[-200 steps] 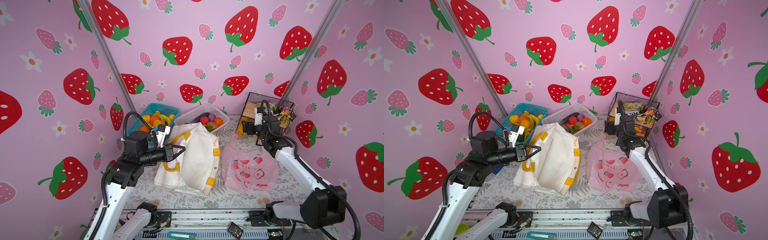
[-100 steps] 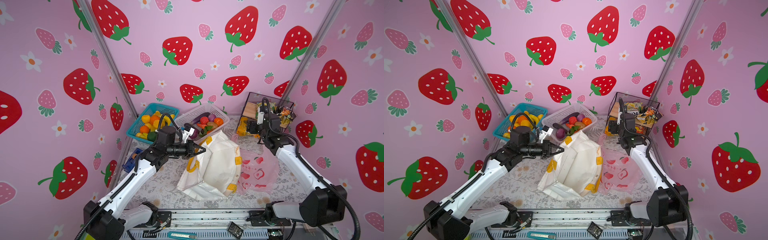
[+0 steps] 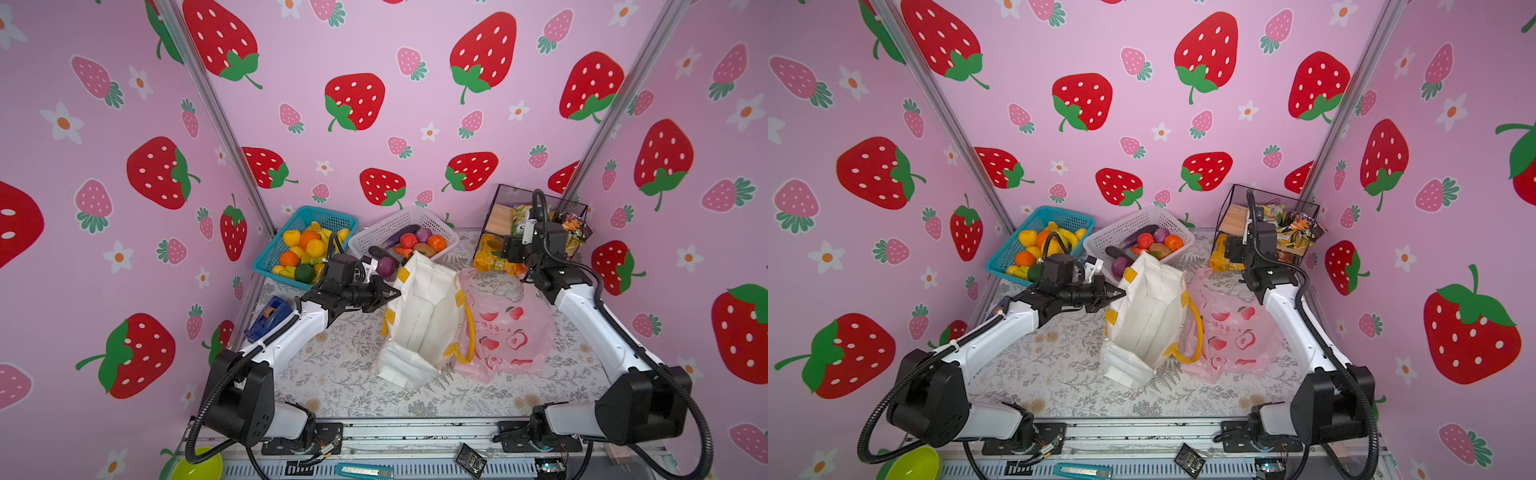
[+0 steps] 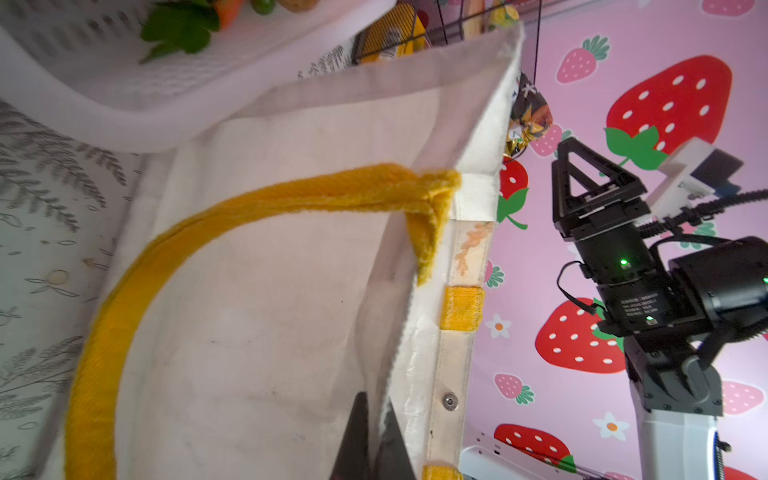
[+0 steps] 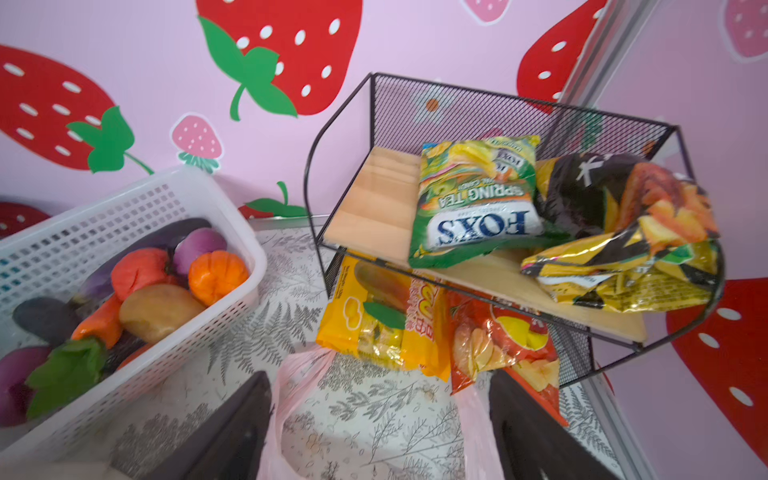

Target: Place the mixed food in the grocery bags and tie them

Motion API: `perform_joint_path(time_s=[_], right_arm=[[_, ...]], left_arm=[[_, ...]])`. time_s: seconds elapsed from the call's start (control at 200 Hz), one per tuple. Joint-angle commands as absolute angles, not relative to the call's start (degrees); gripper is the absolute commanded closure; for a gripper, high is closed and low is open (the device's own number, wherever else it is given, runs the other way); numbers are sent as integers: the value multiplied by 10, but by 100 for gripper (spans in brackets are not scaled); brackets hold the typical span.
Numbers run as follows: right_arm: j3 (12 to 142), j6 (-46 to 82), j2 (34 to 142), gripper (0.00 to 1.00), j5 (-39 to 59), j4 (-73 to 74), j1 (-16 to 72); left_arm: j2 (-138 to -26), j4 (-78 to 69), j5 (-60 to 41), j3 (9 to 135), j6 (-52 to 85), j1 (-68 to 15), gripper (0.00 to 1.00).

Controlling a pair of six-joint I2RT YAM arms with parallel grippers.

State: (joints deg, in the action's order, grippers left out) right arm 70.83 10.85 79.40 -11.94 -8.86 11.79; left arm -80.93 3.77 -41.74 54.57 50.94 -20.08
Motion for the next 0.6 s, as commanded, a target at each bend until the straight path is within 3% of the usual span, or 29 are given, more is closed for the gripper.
perform_joint_path(time_s=[0.0, 0.27, 0.595], right_arm=[[750, 118, 810, 16, -121, -91, 81], [806, 163, 853, 13, -133, -119, -40], [880, 183, 949, 7, -193, -125, -47]], left_arm=[[-819, 29, -384, 544, 490, -200, 92], [-817, 52, -365, 540, 464, -200, 93], [-816, 51, -363, 541, 461, -200, 96]])
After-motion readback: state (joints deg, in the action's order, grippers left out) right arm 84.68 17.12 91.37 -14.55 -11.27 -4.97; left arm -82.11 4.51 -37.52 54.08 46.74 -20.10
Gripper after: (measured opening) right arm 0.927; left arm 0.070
